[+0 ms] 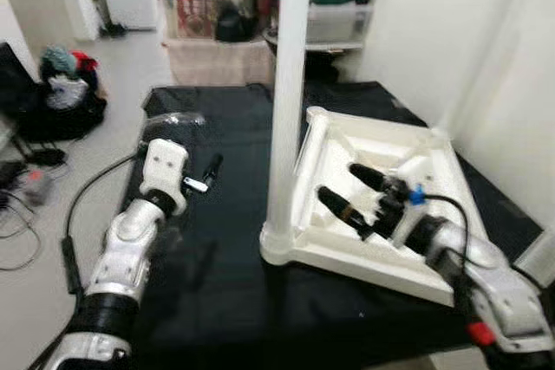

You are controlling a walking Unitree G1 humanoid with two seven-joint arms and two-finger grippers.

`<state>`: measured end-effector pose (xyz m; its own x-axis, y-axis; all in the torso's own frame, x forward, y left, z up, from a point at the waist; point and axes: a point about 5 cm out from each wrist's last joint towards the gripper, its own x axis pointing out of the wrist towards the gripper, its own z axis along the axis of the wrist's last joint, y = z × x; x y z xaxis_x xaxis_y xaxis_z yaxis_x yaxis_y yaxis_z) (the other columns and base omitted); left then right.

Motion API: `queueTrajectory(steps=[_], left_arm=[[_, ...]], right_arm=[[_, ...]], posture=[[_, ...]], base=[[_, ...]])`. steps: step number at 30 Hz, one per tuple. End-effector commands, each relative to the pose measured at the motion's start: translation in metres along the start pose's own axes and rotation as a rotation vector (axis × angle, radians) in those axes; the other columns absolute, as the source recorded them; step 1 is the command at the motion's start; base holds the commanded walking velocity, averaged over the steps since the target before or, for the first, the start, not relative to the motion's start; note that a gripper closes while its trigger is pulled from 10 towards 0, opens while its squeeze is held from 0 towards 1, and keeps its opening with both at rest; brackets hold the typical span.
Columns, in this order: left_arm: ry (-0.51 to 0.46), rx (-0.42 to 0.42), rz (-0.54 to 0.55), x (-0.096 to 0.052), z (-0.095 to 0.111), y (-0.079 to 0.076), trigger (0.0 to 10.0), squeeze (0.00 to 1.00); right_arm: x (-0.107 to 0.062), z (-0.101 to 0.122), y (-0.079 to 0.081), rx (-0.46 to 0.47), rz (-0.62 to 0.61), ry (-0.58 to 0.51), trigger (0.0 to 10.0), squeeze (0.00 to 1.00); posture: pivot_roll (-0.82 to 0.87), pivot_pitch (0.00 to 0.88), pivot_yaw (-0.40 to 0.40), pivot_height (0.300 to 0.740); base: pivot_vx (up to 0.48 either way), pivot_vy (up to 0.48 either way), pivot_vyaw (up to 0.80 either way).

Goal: Building children table

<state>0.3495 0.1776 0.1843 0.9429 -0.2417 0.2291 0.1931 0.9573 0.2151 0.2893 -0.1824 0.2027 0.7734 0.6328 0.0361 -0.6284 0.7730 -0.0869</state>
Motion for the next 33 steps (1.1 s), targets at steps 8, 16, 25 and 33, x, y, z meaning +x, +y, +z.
queueTrajectory(steps=[8,16,25,33], left_arm=[[0.033,0.003,0.019,-0.003,-0.006,0.002,10.0,0.0],[0.04,0.004,0.024,-0.004,-0.008,0.003,10.0,0.0],[0.042,-0.001,0.009,-0.002,-0.009,-0.005,10.0,0.0],[0.051,0.007,0.017,-0.007,-0.011,-0.002,10.0,0.0]], right_arm=[[0.012,0.002,0.001,0.032,0.087,0.006,10.0,0.0],[0.027,0.004,-0.005,0.046,0.05,-0.002,10.0,0.0],[0.055,0.008,-0.02,0.039,-0.007,-0.017,10.0,0.0],[0.066,0.006,-0.013,0.051,0.05,-0.014,10.0,0.0]], posture=[[0.07,0.0,-0.071,0.74],[0.08,0.0,-0.074,0.74],[0.09,0.0,-0.082,0.74],[0.1,0.0,-0.097,0.74]], base=[[0.0,0.0,0.6],[0.0,0.0,0.0],[0.0,0.0,0.0],[0.0,0.0,0.0]])
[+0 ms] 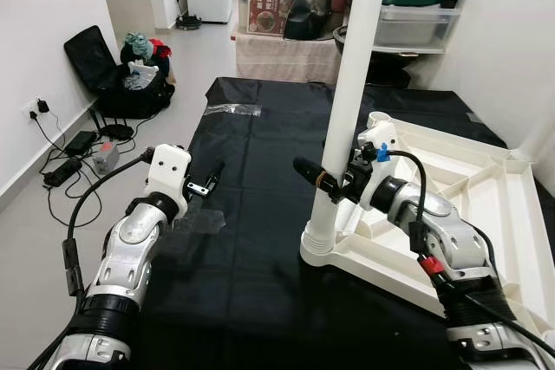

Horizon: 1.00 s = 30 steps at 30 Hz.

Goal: Building children table

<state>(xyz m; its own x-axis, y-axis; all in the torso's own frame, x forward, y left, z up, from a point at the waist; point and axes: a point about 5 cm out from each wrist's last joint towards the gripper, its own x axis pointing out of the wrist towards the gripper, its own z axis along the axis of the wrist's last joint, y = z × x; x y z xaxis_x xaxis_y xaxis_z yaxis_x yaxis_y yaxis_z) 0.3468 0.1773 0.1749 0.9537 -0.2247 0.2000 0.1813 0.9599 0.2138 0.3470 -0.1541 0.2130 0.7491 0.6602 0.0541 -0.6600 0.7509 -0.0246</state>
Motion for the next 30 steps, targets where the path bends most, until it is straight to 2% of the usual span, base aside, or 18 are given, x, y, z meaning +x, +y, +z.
queueTrajectory(steps=[1,3,4,5,16,17,19,20,21,22,23,24,25,26,28,30], left_arm=[[0.021,0.007,0.006,-0.003,-0.004,0.001,10.0,0.0],[0.021,0.007,0.006,-0.003,-0.004,0.001,10.0,0.0],[0.022,0.007,0.005,-0.003,-0.004,0.0,10.0,0.0],[0.024,0.008,0.002,-0.003,-0.004,-0.001,10.0,0.0],[0.029,0.018,-0.01,-0.001,-0.005,-0.001,10.0,0.0],[0.03,0.02,-0.01,-0.001,-0.005,-0.001,10.0,0.0],[0.032,0.023,-0.007,-0.002,-0.005,-0.001,10.0,0.0],[0.032,0.024,-0.006,-0.002,-0.006,-0.001,10.0,0.0],[0.034,0.027,-0.003,-0.002,-0.006,0.0,10.0,0.0],[0.034,0.027,-0.003,-0.002,-0.006,0.0,10.0,0.0],[0.036,0.031,0.0,-0.003,-0.007,0.0,10.0,0.0],[0.038,0.034,0.003,-0.003,-0.008,0.0,10.0,0.0],[0.038,0.034,0.003,-0.003,-0.008,0.0,10.0,0.0],[0.04,0.035,0.004,-0.004,-0.008,-0.001,10.0,0.0],[0.043,0.035,0.007,-0.003,-0.009,-0.002,10.0,0.0],[0.043,0.035,0.007,-0.003,-0.009,-0.002,10.0,0.0]], right_arm=[[0.002,-0.002,0.001,-0.015,0.014,0.011,8.2,0.0],[0.002,-0.002,0.001,-0.015,0.014,0.011,8.2,0.0],[0.002,-0.002,0.001,-0.017,0.013,0.012,4.7,0.0],[0.0,-0.001,0.0,-0.02,0.014,0.008,0.0,0.0],[-0.008,0.001,-0.001,-0.035,0.045,-0.005,0.0,0.0],[-0.009,0.001,-0.003,-0.038,0.013,0.003,0.0,0.0],[-0.009,-0.001,-0.011,-0.035,-0.144,0.035,0.0,0.0],[-0.01,-0.001,-0.013,-0.035,-0.184,0.044,0.0,0.0],[-0.014,-0.004,-0.022,-0.05,-0.358,0.079,0.0,0.0],[-0.014,-0.004,-0.022,-0.05,-0.358,0.079,0.0,0.0],[-0.022,-0.01,-0.031,-0.051,-0.567,0.121,0.0,0.0],[-0.029,-0.014,-0.036,-0.053,-0.715,0.152,0.0,0.0],[-0.029,-0.014,-0.036,-0.053,-0.715,0.152,0.0,0.0],[-0.038,-0.021,-0.036,-0.045,-0.865,0.175,0.0,0.0],[-0.042,-0.034,-0.019,-0.003,-0.963,0.187,0.0,0.0],[-0.042,-0.034,-0.019,-0.003,-0.963,0.187,0.0,0.0]], posture=[[0.1,0.0,-0.097,0.74],[0.1,0.0,-0.097,0.74],[0.1,0.0,-0.096,0.74],[0.1,0.0,-0.093,0.74],[0.09,0.0,-0.083,0.74],[0.09,0.0,-0.084,0.74],[0.09,0.0,-0.085,0.74],[0.09,0.0,-0.085,0.74],[0.09,0.0,-0.086,0.74],[0.09,0.0,-0.086,0.74],[0.08,0.0,-0.083,0.74],[0.08,0.0,-0.081,0.74],[0.08,0.0,-0.081,0.74],[0.08,0.0,-0.08,0.74],[0.07,0.0,-0.074,0.74],[0.07,0.0,-0.074,0.74]], base=[[0.0,0.0,0.0],[0.0,0.0,0.0],[0.0,0.0,0.0],[0.0,0.0,0.0],[0.0,0.0,0.0],[0.0,0.0,0.0],[0.0,0.0,0.0],[0.0,0.0,0.0],[0.0,0.0,0.0],[0.0,0.0,0.0],[0.0,0.0,0.0],[0.0,0.0,0.0],[0.0,0.0,0.0],[0.0,0.0,0.0],[0.0,0.0,0.0],[0.0,0.0,0.0]])
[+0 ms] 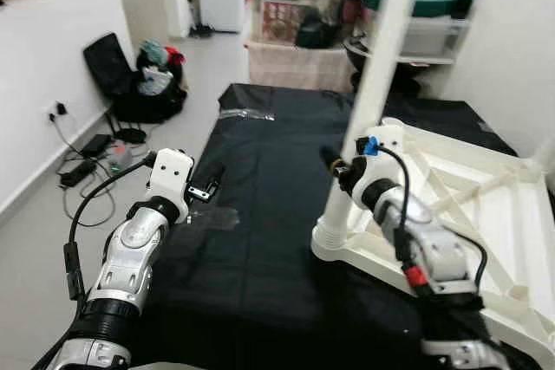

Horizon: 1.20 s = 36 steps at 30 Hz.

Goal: Building children table

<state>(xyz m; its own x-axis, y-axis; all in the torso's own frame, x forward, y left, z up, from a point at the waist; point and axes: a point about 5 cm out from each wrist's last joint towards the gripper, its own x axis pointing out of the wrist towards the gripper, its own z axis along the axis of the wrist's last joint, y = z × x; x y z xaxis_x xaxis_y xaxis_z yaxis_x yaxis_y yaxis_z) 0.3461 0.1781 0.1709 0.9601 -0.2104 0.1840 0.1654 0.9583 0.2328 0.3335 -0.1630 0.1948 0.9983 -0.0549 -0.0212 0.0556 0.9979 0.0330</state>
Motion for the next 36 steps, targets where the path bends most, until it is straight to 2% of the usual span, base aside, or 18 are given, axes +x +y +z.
queueTrajectory(steps=[1,6,7,9,10,12,13,14,15,17,18,20,23,26,32,33,34,36], left_arm=[[0.028,0.016,-0.001,0.0,-0.006,-0.002,10.0,0.0],[0.034,0.02,0.001,0.001,-0.006,-0.002,10.0,0.0],[0.036,0.02,0.004,0.002,-0.006,-0.001,10.0,0.0],[0.036,0.02,0.004,0.002,-0.006,-0.001,10.0,0.0],[0.037,0.021,0.007,0.002,-0.007,0.0,10.0,0.0],[0.044,0.017,0.011,0.0,-0.009,-0.001,10.0,0.0],[0.046,0.016,0.011,-0.001,-0.009,-0.002,10.0,0.0],[0.046,0.016,0.011,-0.001,-0.009,-0.002,10.0,0.0],[0.047,0.015,0.011,-0.002,-0.01,-0.002,10.0,0.0],[0.048,0.015,0.012,-0.002,-0.01,-0.003,10.0,0.0],[0.049,0.016,0.011,-0.002,-0.01,-0.002,10.0,0.0],[0.05,0.017,0.01,-0.001,-0.01,-0.002,10.0,0.0],[0.05,0.017,0.008,0.0,-0.01,-0.002,10.0,0.0],[0.051,0.019,-0.003,0.002,-0.01,-0.004,10.0,0.0],[0.053,0.023,-0.01,0.002,-0.01,-0.005,10.0,0.0],[0.055,0.024,-0.009,0.002,-0.01,-0.004,10.0,0.0],[0.056,0.025,-0.008,0.001,-0.01,-0.004,10.0,0.0],[0.056,0.027,-0.007,0.001,-0.01,-0.003,10.0,0.0]], right_arm=[[-0.011,-0.025,-0.018,-0.063,-0.212,0.101,0.0,0.0],[-0.012,-0.023,-0.01,-0.059,-0.194,0.09,0.0,0.0],[-0.01,-0.019,-0.009,-0.067,-0.174,0.069,4.8,0.0],[-0.01,-0.019,-0.009,-0.067,-0.174,0.069,4.8,0.0],[-0.01,-0.013,-0.009,-0.065,-0.169,0.042,10.0,1.0],[-0.007,0.001,-0.005,-0.084,-0.1,0.009,10.0,1.0],[-0.006,0.008,-0.003,-0.06,-0.065,-0.024,10.0,0.69],[-0.006,0.008,-0.003,-0.06,-0.065,-0.024,10.0,0.69],[-0.007,0.014,-0.002,-0.042,-0.05,-0.045,10.0,0.0],[-0.006,0.018,0.0,-0.045,0.015,-0.065,10.0,0.0],[-0.002,0.025,-0.001,-0.014,0.173,-0.094,10.0,0.0],[0.0,0.031,-0.002,0.003,0.281,-0.114,10.0,0.0],[0.005,0.041,-0.016,0.031,0.432,-0.15,10.0,0.0],[0.014,0.038,-0.036,0.027,0.675,-0.027,10.0,0.0],[0.021,0.029,-0.042,0.031,0.766,0.05,10.0,0.0],[0.023,0.024,-0.04,0.033,0.779,0.066,3.0,0.0],[0.024,0.021,-0.038,0.042,0.776,0.072,0.0,0.0],[0.026,0.017,-0.037,0.045,0.76,0.081,0.0,0.0]], posture=[[0.07,0.0,-0.073,0.74],[0.07,0.0,-0.073,0.74],[0.06,0.0,-0.076,0.74],[0.06,0.0,-0.076,0.74],[0.06,0.0,-0.077,0.74],[0.06,0.0,-0.083,0.74],[0.06,0.0,-0.084,0.74],[0.06,0.0,-0.084,0.74],[0.06,0.0,-0.084,0.74],[0.06,0.0,-0.083,0.74],[0.07,0.0,-0.083,0.74],[0.07,0.0,-0.083,0.74],[0.07,0.0,-0.079,0.74],[0.07,0.0,-0.086,0.74],[0.08,0.0,-0.092,0.74],[0.09,0.0,-0.094,0.74],[0.09,0.0,-0.095,0.74],[0.1,0.0,-0.096,0.74]], base=[[0.0,0.0,0.0],[0.0,0.0,0.0],[0.0,0.0,0.0],[0.0,0.0,0.0],[0.0,0.0,0.0],[0.0,0.0,0.0],[0.0,0.0,0.0],[0.0,0.0,0.0],[0.0,0.0,0.0],[0.0,0.0,0.0],[0.0,0.0,0.0],[0.0,0.0,0.0],[0.0,0.0,0.0],[0.0,0.0,0.0],[0.0,0.0,0.0],[0.0,0.0,0.0],[0.0,0.0,0.0],[0.0,0.0,0.0]])
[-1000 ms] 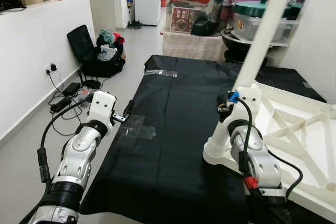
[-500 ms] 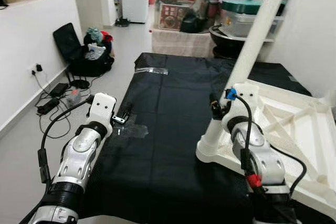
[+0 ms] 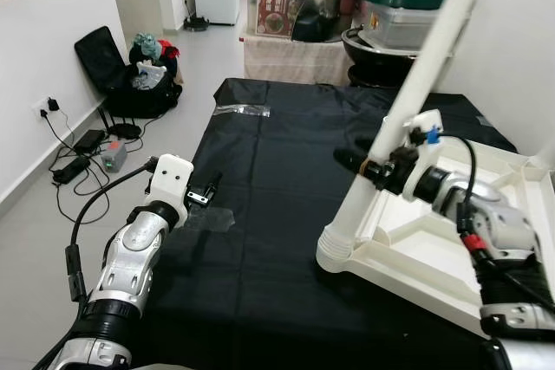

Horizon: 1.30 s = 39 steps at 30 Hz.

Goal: Building children table

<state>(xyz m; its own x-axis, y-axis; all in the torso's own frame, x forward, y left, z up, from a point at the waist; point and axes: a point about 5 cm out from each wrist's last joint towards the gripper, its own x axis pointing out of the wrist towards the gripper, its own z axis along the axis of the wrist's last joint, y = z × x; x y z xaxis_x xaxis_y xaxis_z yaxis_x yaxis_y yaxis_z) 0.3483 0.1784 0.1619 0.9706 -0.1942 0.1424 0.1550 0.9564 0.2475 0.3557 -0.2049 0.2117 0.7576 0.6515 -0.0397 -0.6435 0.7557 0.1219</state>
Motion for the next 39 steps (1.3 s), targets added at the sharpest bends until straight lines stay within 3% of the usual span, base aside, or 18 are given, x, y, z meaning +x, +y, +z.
queueTrajectory(steps=[1,10,17,31,39], left_arm=[[0.011,0.014,-0.014,0.0,-0.001,-0.001,10.0,0.0],[0.013,0.028,-0.014,-0.001,-0.001,0.003,10.0,0.0],[0.012,0.033,-0.031,0.003,-0.001,0.0,10.0,0.0],[0.018,0.028,-0.04,0.003,-0.004,-0.003,10.0,0.0],[0.019,0.028,-0.038,0.003,-0.005,-0.003,10.0,0.0]], right_arm=[[0.005,-0.003,0.0,-0.016,-0.009,0.0,0.0,0.0],[0.002,0.006,0.009,-0.039,0.051,-0.118,0.0,0.0],[-0.008,0.023,0.013,-0.07,-0.023,-0.261,0.0,0.0],[-0.013,0.003,0.03,-0.084,0.117,-0.18,0.0,0.0],[-0.01,-0.002,0.036,-0.092,0.122,-0.174,0.0,0.0]], posture=[[0.1,0.0,-0.096,0.74],[0.1,0.0,-0.087,0.74],[0.08,0.0,-0.065,0.74],[0.07,0.0,-0.067,0.74],[0.08,0.0,-0.069,0.74]], base=[[0.0,0.0,0.0],[0.0,0.0,0.0],[0.0,0.0,0.0],[0.0,0.0,0.0],[0.0,0.0,0.0]])
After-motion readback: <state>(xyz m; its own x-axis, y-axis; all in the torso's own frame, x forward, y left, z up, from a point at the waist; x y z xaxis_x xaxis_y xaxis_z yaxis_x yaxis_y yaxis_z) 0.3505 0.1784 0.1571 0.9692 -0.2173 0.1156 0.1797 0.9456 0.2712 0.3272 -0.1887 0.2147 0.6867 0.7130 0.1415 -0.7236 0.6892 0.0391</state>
